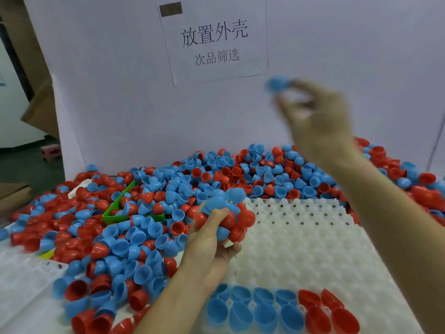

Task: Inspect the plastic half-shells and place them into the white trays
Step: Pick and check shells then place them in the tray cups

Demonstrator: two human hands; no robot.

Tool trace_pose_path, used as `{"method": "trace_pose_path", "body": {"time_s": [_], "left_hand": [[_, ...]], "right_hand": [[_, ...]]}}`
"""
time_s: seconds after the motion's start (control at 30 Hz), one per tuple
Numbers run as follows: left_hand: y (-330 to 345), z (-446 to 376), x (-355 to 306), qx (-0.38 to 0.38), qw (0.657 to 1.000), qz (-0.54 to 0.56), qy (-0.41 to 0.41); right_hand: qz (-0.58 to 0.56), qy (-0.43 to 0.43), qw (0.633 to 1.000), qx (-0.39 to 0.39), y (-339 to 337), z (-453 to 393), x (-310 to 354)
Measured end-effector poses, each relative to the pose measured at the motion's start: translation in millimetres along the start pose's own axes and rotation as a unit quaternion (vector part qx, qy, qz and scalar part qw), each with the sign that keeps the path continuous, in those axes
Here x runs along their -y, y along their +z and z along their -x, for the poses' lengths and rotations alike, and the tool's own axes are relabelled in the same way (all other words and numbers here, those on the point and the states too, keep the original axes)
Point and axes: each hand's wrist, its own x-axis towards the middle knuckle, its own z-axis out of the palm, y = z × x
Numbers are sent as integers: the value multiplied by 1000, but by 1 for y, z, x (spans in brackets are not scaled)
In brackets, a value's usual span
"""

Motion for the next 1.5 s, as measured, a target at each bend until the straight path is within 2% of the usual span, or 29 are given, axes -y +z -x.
{"method": "trace_pose_path", "body": {"time_s": [0.07,0.1,0.13,0.2,0.3,0.4,0.63,0.77,0.87,1.03,1.17,1.3,1.4,1.5], "left_hand": [[1,1,-1,9,1000,-1,-4],[1,1,-1,19,1000,-3,-4],[1,1,-1,31,999,-8,-5],[1,1,-1,59,998,-19,-7],[-1,1,1,92,995,-37,-23],[-3,2,3,133,988,-76,-29],[-6,2,5,201,968,-149,-18],[-5,2,6,188,972,-142,-19],[-5,2,3,164,980,-107,-31],[-4,6,-5,196,977,-53,-61],[-1,9,-7,183,979,-22,-82],[0,10,-7,165,984,-6,-69],[-2,10,-7,174,982,3,-71],[-2,11,-8,210,975,10,-77]], "right_hand": [[116,-38,974,192,18,10,3],[145,-39,958,246,25,22,2],[142,-37,953,266,31,33,-4],[93,-28,960,264,33,55,-22],[-14,31,967,253,31,83,-45],[-127,88,965,210,27,101,-52],[-227,114,949,188,20,112,-48],[-254,139,938,187,22,114,-48],[-235,155,941,186,23,113,-53],[-240,149,926,249,24,114,-50],[-247,164,930,218,28,114,-47],[-298,241,897,223,29,115,-46],[-300,250,885,253,27,116,-44],[-327,258,873,252,27,117,-43]]}}
